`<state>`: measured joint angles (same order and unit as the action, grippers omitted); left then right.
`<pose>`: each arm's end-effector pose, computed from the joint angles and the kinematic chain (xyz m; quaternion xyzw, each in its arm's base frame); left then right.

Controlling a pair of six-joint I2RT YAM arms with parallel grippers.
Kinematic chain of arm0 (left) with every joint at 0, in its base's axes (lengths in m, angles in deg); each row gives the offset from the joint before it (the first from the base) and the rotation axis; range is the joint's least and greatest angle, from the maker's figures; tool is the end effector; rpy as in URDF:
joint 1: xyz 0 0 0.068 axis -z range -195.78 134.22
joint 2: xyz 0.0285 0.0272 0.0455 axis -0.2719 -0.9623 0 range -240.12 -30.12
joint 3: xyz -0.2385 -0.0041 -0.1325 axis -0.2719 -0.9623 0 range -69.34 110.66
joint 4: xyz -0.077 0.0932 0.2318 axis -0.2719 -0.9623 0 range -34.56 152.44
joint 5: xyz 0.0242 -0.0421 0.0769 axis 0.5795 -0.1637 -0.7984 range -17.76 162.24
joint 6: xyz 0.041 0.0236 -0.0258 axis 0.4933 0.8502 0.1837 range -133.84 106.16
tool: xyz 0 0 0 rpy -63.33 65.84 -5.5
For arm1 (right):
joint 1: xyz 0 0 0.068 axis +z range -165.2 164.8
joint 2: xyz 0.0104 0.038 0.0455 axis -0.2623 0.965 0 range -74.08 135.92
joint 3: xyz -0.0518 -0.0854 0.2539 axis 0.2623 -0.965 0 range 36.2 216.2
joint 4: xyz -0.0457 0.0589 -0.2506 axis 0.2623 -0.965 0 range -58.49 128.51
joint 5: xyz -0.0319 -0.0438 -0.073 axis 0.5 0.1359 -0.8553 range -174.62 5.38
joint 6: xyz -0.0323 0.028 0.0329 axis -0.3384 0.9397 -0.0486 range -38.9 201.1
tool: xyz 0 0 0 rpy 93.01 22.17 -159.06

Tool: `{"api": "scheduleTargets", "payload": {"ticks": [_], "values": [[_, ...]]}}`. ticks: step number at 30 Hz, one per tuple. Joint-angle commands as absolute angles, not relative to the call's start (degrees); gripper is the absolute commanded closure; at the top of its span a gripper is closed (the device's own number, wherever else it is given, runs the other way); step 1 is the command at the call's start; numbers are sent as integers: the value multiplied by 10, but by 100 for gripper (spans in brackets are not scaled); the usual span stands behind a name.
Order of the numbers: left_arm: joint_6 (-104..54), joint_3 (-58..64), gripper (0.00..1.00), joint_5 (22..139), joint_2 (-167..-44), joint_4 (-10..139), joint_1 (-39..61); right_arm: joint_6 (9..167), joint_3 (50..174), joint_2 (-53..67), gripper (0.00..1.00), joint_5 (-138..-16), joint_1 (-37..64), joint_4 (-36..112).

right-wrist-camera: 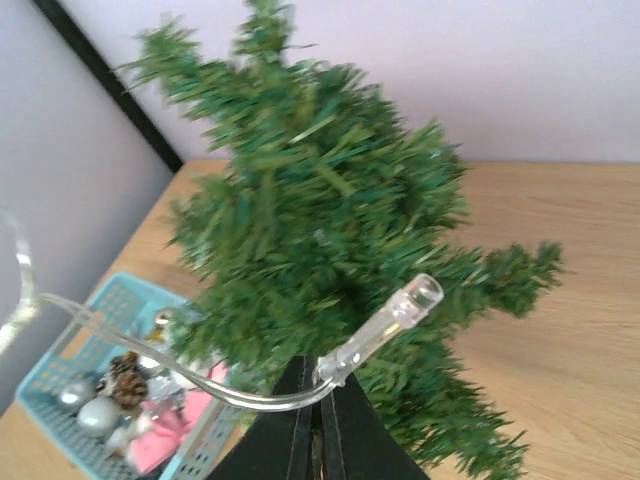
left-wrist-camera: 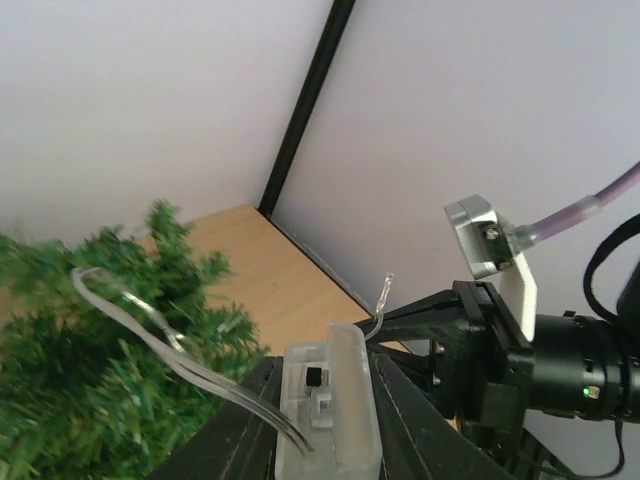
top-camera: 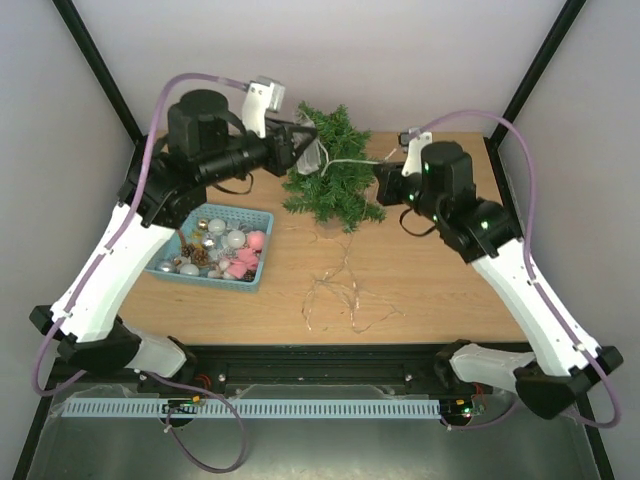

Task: Decorate the small christmas tree

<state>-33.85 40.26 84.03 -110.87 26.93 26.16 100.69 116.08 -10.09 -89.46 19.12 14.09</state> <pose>0.1970 -0.1868 0.5322 0.2084 0.7165 -0.4061 0.5276 0.1931 0.1283 0.4594 -0.0698 0.7543 0.2671 0.5956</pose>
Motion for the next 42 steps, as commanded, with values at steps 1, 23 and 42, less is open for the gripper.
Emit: {"api": "scheduleTargets", "payload": {"ticks": [1,23,42], "values": [[-337,438,78,948,-1122,302,191,982,1253,-42,99,-850,144,85],[-359,500,78,1182,-1291,437,-5,987,1440,94,99,-734,19,13],[-351,489,77,1218,-1381,485,-35,989,1272,36,99,-688,18,63]]}}
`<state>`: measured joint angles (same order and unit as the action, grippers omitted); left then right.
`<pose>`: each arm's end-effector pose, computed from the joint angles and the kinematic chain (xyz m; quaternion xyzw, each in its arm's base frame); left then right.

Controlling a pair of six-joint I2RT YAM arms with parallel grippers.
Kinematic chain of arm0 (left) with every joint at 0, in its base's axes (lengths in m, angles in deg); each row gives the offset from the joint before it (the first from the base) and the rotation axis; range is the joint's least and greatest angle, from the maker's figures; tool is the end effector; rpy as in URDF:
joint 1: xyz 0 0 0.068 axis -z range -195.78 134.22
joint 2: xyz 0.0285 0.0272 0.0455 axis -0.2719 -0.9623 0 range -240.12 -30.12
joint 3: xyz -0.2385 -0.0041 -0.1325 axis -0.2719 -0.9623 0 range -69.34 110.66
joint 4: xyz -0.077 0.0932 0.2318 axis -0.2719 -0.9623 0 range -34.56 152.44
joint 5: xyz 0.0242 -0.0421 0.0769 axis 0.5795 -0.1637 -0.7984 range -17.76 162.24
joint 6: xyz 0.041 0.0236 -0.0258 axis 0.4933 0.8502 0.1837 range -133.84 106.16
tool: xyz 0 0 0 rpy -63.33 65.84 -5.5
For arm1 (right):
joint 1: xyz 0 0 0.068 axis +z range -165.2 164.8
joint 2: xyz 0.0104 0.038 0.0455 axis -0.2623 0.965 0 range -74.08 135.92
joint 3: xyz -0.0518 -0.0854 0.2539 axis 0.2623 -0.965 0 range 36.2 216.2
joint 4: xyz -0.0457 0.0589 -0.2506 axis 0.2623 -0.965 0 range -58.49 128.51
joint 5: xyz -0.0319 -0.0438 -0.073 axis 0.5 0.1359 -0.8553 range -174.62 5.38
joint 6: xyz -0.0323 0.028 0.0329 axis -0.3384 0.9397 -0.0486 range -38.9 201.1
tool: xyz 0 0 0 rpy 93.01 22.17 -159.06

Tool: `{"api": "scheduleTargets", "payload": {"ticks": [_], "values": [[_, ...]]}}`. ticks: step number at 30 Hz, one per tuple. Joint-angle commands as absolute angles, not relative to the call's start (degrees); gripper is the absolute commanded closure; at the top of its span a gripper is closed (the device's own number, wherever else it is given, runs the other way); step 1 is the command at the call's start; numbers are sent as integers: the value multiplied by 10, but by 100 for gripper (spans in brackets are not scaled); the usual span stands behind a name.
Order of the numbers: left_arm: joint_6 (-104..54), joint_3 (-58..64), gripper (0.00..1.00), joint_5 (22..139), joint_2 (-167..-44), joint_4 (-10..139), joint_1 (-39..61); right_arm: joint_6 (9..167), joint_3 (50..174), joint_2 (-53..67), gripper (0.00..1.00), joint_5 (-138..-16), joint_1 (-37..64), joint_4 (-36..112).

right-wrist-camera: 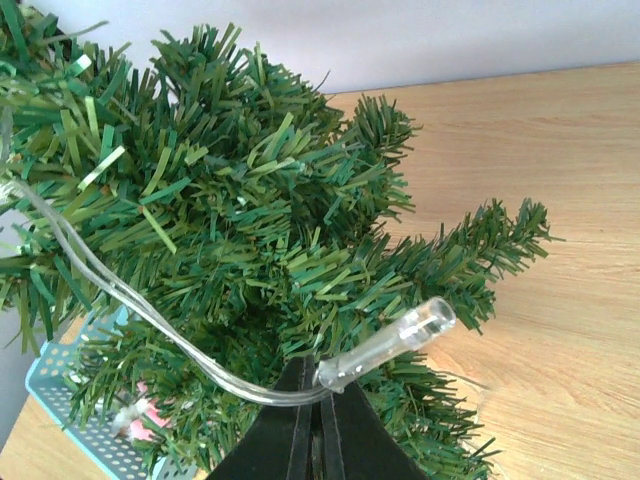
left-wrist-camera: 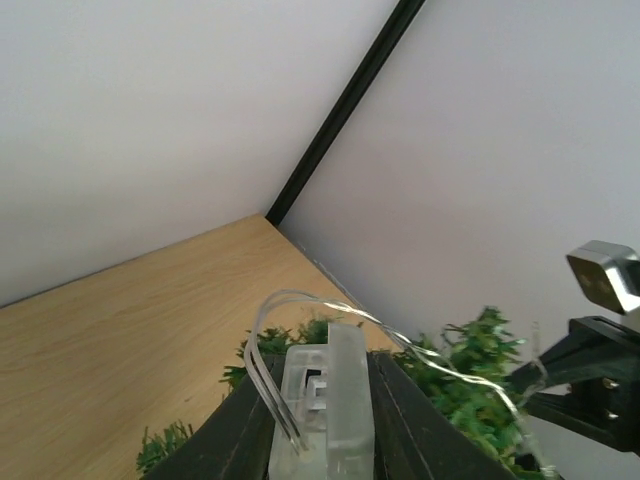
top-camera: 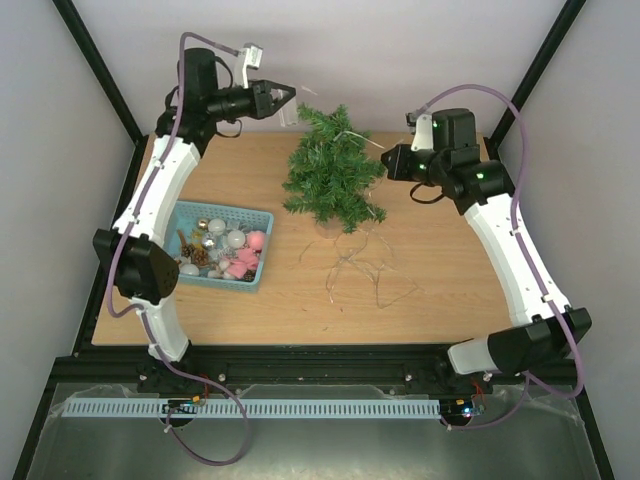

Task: Decorate the small christmas tree

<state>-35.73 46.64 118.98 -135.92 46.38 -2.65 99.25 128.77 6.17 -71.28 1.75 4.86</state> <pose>0.4035 -0.1207 0.4598 0.2130 0.6998 -0.4658 0.4979 0.2875 0.0963 0.4451 -0.0570 0.8208 0.2604 0.5052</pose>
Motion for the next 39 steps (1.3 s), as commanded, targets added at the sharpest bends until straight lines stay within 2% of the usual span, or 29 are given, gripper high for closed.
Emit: {"api": "scheduleTargets", "payload": {"ticks": [1,12,25,31,34,39], "values": [[-350,489,77,1223,-1385,485,-36,988,1264,31,99,-687,18,64],[-346,403,75,1270,-1383,536,-32,988,1197,-12,99,-687,18,72],[-345,359,74,1259,-1372,560,-31,1003,1154,0,99,-680,18,108],[-351,297,73,1191,-1313,563,-33,1012,1140,10,99,-662,18,130],[-359,243,66,1153,-1270,572,-34,1018,1121,13,99,-654,19,147],[-360,163,60,1101,-1202,574,-34,1025,1107,26,99,-650,19,161]]}}
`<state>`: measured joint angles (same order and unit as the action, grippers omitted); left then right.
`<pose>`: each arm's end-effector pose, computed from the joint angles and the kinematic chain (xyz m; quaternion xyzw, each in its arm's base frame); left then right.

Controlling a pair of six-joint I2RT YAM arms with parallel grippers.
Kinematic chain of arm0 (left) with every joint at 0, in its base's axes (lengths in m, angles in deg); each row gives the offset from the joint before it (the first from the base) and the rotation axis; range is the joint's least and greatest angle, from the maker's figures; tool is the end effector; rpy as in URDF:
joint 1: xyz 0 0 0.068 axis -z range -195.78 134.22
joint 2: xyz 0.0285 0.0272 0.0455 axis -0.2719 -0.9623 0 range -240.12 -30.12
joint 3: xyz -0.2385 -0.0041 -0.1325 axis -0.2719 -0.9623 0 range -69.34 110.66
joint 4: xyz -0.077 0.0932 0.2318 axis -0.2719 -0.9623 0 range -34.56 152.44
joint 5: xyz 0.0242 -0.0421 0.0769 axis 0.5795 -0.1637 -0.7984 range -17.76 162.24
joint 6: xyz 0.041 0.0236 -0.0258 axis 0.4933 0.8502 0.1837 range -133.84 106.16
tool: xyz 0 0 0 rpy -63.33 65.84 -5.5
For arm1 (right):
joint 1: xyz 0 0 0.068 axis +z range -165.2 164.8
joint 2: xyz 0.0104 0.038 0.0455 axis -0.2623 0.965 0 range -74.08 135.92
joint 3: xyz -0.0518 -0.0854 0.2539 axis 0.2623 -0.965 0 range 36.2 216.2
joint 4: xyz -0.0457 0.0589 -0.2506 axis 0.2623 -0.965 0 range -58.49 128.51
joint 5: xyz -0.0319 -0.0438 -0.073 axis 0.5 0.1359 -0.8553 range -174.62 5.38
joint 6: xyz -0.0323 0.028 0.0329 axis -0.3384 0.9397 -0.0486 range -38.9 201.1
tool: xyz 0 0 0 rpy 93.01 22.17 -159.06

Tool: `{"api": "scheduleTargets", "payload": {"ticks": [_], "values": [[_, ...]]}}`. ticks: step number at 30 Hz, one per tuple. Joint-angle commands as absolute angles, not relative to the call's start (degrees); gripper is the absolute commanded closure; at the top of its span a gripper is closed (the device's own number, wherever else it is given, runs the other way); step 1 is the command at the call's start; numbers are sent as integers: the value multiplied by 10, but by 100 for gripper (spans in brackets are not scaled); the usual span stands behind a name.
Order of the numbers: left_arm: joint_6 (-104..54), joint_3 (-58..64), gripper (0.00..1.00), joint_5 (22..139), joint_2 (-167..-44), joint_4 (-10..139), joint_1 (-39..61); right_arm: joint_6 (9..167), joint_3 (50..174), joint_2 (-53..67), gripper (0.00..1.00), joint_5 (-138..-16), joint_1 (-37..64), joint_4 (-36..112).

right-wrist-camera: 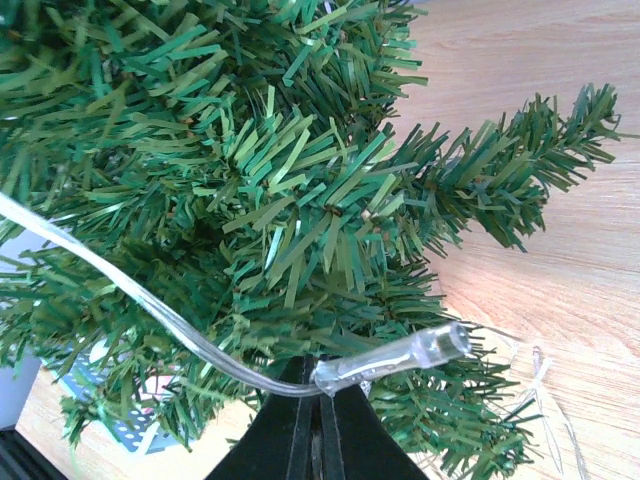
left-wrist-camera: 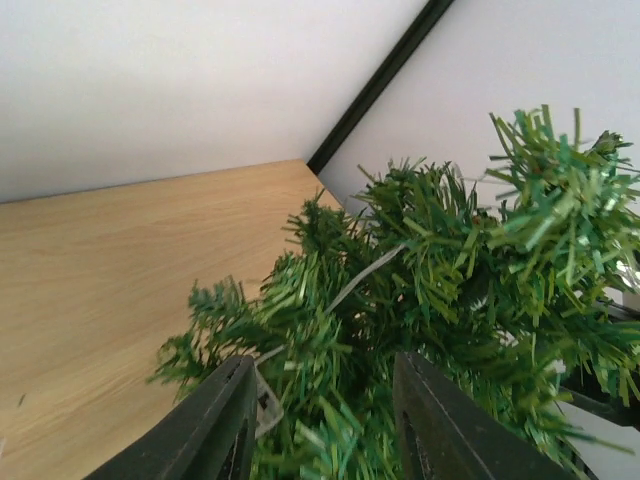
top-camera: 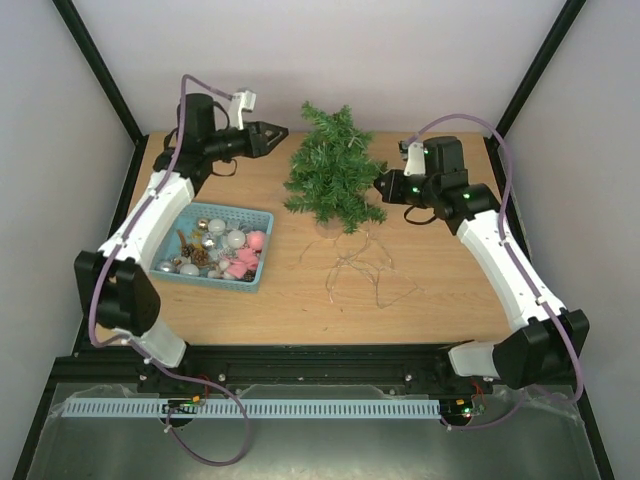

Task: Decorate the small christmas tree

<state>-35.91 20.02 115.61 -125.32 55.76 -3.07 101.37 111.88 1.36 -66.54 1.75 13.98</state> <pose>0.3763 -0.1099 0.3896 0.1714 0.7412 -0.4488 0.4688 0.2806 0.0972 0.3857 -0.0612 0.8317 0.2961 0.4656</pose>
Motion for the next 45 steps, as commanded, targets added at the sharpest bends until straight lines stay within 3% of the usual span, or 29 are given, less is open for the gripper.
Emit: {"api": "scheduleTargets", "payload": {"ticks": [1,12,23,37,45], "values": [[-360,153,60,1091,-1192,567,-33,1030,1104,29,99,-646,18,165],[-372,-19,57,1007,-1065,574,-11,1073,1092,74,99,-598,18,232],[-421,-223,58,892,-928,659,148,1076,1082,80,99,-601,19,227],[-458,-301,58,785,-921,740,193,1092,1067,84,98,-586,31,248],[-447,-250,58,739,-1011,754,193,1102,1051,82,98,-593,58,263]]}}
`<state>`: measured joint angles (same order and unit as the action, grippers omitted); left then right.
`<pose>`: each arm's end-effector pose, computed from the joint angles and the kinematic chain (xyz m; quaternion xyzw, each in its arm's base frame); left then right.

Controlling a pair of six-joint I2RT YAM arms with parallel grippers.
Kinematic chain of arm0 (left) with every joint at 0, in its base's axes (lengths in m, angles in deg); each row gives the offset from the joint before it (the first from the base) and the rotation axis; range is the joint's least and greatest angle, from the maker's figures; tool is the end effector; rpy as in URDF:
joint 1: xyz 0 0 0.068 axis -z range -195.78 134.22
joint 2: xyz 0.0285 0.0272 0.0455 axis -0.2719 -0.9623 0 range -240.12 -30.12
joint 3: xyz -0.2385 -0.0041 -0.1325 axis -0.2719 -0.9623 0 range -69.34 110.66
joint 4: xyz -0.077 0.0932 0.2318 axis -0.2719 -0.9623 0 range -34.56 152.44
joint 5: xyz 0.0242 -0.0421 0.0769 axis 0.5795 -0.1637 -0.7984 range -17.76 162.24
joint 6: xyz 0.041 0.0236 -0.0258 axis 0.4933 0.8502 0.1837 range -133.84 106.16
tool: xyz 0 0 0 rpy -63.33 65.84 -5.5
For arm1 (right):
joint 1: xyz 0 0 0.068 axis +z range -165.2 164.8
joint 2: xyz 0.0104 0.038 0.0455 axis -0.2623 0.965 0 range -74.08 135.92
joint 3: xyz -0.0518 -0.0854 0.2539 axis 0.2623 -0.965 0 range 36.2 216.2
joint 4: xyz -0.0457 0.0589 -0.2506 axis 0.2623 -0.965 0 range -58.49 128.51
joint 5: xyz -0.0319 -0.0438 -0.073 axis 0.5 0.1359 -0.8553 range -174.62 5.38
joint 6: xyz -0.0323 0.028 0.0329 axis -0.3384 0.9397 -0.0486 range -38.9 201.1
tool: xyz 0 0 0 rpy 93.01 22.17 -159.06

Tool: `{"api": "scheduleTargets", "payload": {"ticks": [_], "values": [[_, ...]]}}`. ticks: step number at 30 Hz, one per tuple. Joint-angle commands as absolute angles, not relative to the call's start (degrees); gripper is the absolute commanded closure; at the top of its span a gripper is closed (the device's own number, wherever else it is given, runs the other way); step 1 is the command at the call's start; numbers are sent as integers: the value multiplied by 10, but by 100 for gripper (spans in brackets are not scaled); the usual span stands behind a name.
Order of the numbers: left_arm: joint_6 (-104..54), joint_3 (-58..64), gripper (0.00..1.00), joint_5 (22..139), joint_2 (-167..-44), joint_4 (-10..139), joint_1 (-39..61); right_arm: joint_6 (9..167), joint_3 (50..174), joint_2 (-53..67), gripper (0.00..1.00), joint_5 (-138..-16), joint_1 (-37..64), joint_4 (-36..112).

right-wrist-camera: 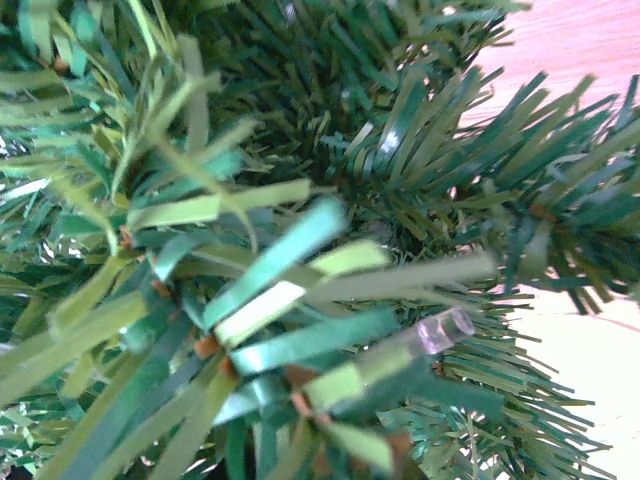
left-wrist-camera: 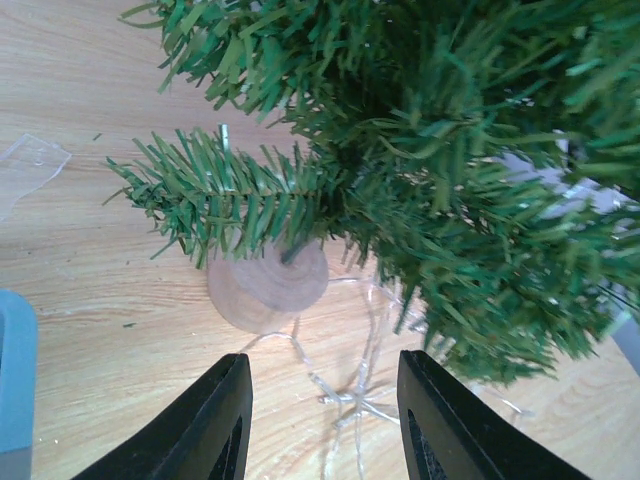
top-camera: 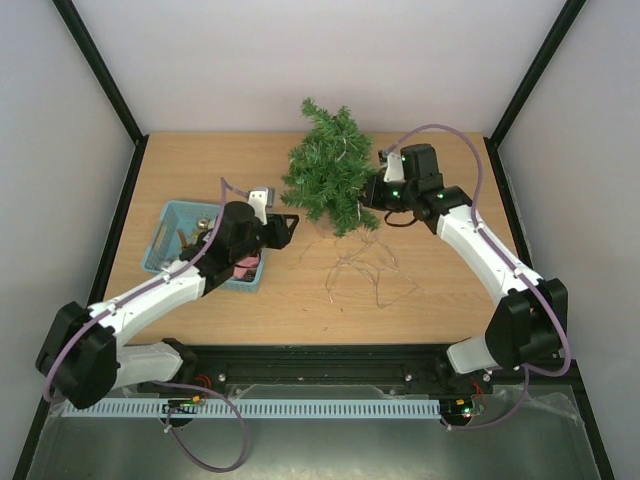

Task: Decorate the small christmas tree

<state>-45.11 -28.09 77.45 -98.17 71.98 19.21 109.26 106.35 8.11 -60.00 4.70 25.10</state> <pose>0.2206 -0.1584 0.2690 0.0531 0.8031 -0.3544 0.4761 0.3074 0.1272 0.3370 -0.0541 0.8321 0.3771 0.4031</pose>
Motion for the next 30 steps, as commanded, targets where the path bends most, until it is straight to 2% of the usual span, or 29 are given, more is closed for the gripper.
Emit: {"api": "scheduleTargets", "payload": {"ticks": [1,11,19,27,30], "values": [[-447,-244,58,737,-1020,758,192,1103,1048,81,98,-594,61,264],[-434,-202,58,737,-1065,764,145,1112,1039,83,98,-603,97,278],[-432,-229,53,747,-1008,733,124,1101,1047,77,98,-616,101,268],[-452,-305,50,741,-917,715,171,1082,1061,64,88,-631,101,239],[-456,-322,50,725,-906,722,220,1079,1061,46,78,-632,101,228]]}}
